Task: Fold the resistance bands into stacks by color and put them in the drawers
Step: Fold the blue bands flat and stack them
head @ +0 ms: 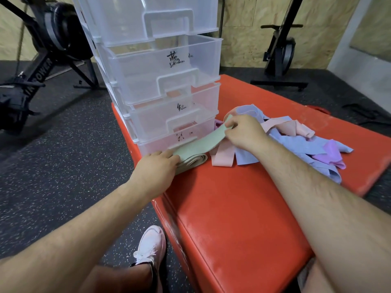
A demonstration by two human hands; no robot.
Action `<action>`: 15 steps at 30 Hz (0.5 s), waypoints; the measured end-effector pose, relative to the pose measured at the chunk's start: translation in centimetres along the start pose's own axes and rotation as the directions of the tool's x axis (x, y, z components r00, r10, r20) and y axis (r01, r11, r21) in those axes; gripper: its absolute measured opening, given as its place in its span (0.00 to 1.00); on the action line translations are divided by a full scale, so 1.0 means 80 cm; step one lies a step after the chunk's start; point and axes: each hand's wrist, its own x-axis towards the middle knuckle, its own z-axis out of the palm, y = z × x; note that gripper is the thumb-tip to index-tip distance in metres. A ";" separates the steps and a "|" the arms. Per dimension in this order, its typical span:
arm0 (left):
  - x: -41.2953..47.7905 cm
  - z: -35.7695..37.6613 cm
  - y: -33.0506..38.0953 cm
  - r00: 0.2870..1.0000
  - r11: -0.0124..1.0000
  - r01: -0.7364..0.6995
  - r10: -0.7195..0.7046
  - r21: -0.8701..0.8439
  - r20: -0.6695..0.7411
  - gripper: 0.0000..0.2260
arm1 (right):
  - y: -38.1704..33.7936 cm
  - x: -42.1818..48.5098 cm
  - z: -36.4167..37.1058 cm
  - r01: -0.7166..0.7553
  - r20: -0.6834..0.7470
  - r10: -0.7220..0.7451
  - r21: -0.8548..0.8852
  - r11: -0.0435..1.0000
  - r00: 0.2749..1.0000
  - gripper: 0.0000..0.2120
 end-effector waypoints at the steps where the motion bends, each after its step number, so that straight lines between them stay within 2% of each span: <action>1: -0.002 0.002 -0.002 1.000 1.000 0.006 -0.006 -0.002 0.002 0.06 | 0.002 -0.001 0.004 0.001 0.027 0.001 -0.077 0.997 1.000 0.09; 2: -0.004 0.004 -0.003 1.000 1.000 0.007 -0.007 -0.003 0.001 0.06 | 0.002 -0.003 0.008 0.000 0.069 0.013 -0.182 0.983 0.998 0.07; 4: -0.008 0.006 -0.006 1.000 1.000 0.005 -0.005 -0.020 -0.021 0.07 | 0.001 -0.010 0.012 0.018 0.132 0.046 -0.445 0.895 0.990 0.12; 6: -0.012 0.007 -0.009 0.999 0.998 0.007 -0.010 -0.059 -0.052 0.08 | -0.008 -0.022 0.015 0.073 0.107 -0.018 -0.542 0.837 0.994 0.16; 9: -0.016 0.009 -0.012 0.998 0.993 0.021 -0.027 -0.114 -0.053 0.10 | -0.028 -0.037 0.034 0.237 0.185 -0.174 -0.412 0.880 0.967 0.23; 12: -0.018 0.011 -0.011 0.998 0.990 0.027 -0.035 -0.135 -0.057 0.11 | -0.035 -0.045 0.070 0.219 0.260 -0.132 -0.340 0.915 0.957 0.32; 15: -0.018 0.010 -0.013 0.997 0.989 0.027 -0.038 -0.148 -0.071 0.08 | -0.026 -0.041 0.092 0.230 0.247 -0.150 -0.338 0.913 0.957 0.32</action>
